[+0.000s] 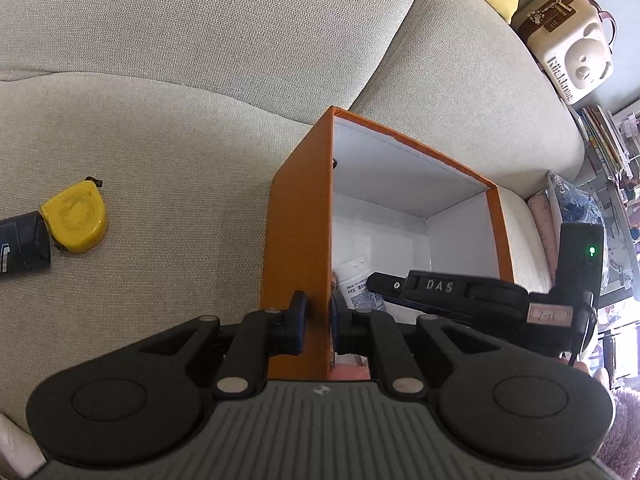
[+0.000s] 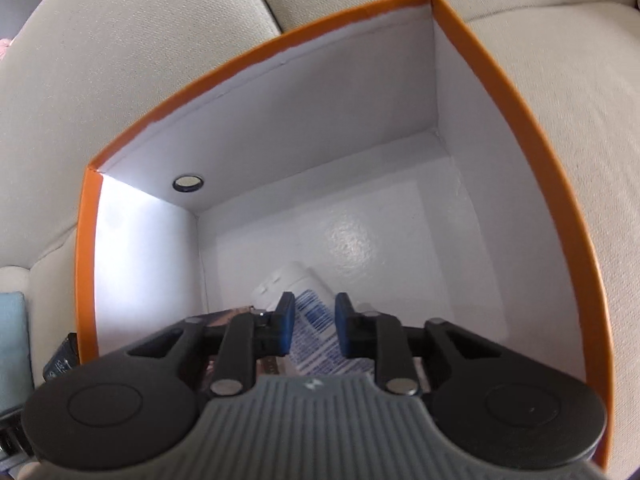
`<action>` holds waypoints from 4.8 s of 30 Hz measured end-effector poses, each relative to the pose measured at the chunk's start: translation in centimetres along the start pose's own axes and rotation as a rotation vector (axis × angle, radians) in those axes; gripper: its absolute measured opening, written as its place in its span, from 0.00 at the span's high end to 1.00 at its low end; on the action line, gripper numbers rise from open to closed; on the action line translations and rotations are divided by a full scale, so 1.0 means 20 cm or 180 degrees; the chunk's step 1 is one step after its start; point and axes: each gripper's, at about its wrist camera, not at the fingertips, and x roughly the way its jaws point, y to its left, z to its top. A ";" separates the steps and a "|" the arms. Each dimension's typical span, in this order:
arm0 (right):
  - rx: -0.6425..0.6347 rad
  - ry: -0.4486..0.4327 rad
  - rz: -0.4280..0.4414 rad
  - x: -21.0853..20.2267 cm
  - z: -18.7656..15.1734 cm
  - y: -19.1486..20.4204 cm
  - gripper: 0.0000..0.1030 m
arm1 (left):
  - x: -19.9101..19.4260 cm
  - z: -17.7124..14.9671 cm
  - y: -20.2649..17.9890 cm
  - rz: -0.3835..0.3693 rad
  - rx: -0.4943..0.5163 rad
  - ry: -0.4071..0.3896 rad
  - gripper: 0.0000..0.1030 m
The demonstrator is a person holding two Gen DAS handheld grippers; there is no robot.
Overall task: Organize rigid objects
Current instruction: 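Push the lotion tube and photo card box flat in the shoebox with the right tool, then reach the left tool to the blue shampoo bottle while the right tool approaches the yellow tape measure, then grasp the blue shampoo bottle with the left tool while the right tool grasps the yellow tape measure, then carry the shampoo bottle and tape measure into the shoebox with both tools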
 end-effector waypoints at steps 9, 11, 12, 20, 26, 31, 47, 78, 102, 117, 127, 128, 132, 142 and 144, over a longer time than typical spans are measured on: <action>-0.1172 0.0179 -0.0429 0.04 -0.18 0.14 0.48 | 0.00 0.00 0.00 0.0004 0.0012 0.0004 0.87; -0.0957 0.0110 -0.0376 0.04 -0.17 0.11 0.49 | 0.00 0.00 0.00 0.0000 0.0006 0.0013 0.87; -0.0772 0.0101 -0.0320 0.04 -0.15 0.08 0.56 | 0.00 0.00 0.00 0.0004 0.0008 0.0013 0.87; -0.0975 0.0295 -0.0322 0.05 -0.20 0.13 0.76 | 0.00 0.00 0.00 -0.0007 0.0019 0.0027 0.87; -0.1256 0.0284 -0.0380 0.00 -0.26 0.16 0.78 | -0.09 0.00 0.01 -0.0092 0.0044 -0.0081 0.87; -0.1300 -0.0145 -0.0357 -0.21 -0.30 0.26 0.75 | -0.26 0.00 0.08 -0.0198 0.0115 -0.0220 0.87; -0.1851 -0.0485 0.0560 -0.29 -0.37 1.05 0.73 | -0.49 0.04 0.58 0.0752 0.1157 -0.0045 0.82; -0.1365 0.0287 0.0425 0.45 -0.26 1.23 0.59 | -0.02 0.04 0.82 0.0892 0.1823 0.0226 0.54; -0.1686 -0.0182 0.0379 0.07 -0.42 1.06 0.80 | -0.41 -0.14 0.70 0.0715 0.0907 -0.0658 0.65; -0.1539 -0.0800 0.0661 -0.50 -0.43 0.80 0.80 | -0.68 -0.11 0.26 0.0024 0.1027 -0.1148 0.65; -0.1316 -0.1059 0.0303 -0.88 -0.31 0.36 0.80 | -0.62 -0.05 -0.22 -0.0601 0.1386 -0.1127 0.65; -0.1288 -0.1018 0.0219 -0.88 -0.30 0.30 0.80 | -0.59 -0.05 -0.26 -0.0626 0.1415 -0.1098 0.65; -0.1067 -0.0791 0.0002 -0.79 -0.26 0.08 0.80 | -0.43 -0.05 -0.37 -0.0664 0.1475 -0.0922 0.65; -0.0907 -0.0492 -0.0160 -0.43 -0.20 -0.15 0.80 | -0.05 0.00 -0.47 -0.0566 0.1534 -0.0525 0.65; -0.0956 -0.0428 -0.0092 -0.39 -0.19 -0.15 0.80 | 0.01 0.01 -0.47 -0.0551 0.1541 -0.0457 0.65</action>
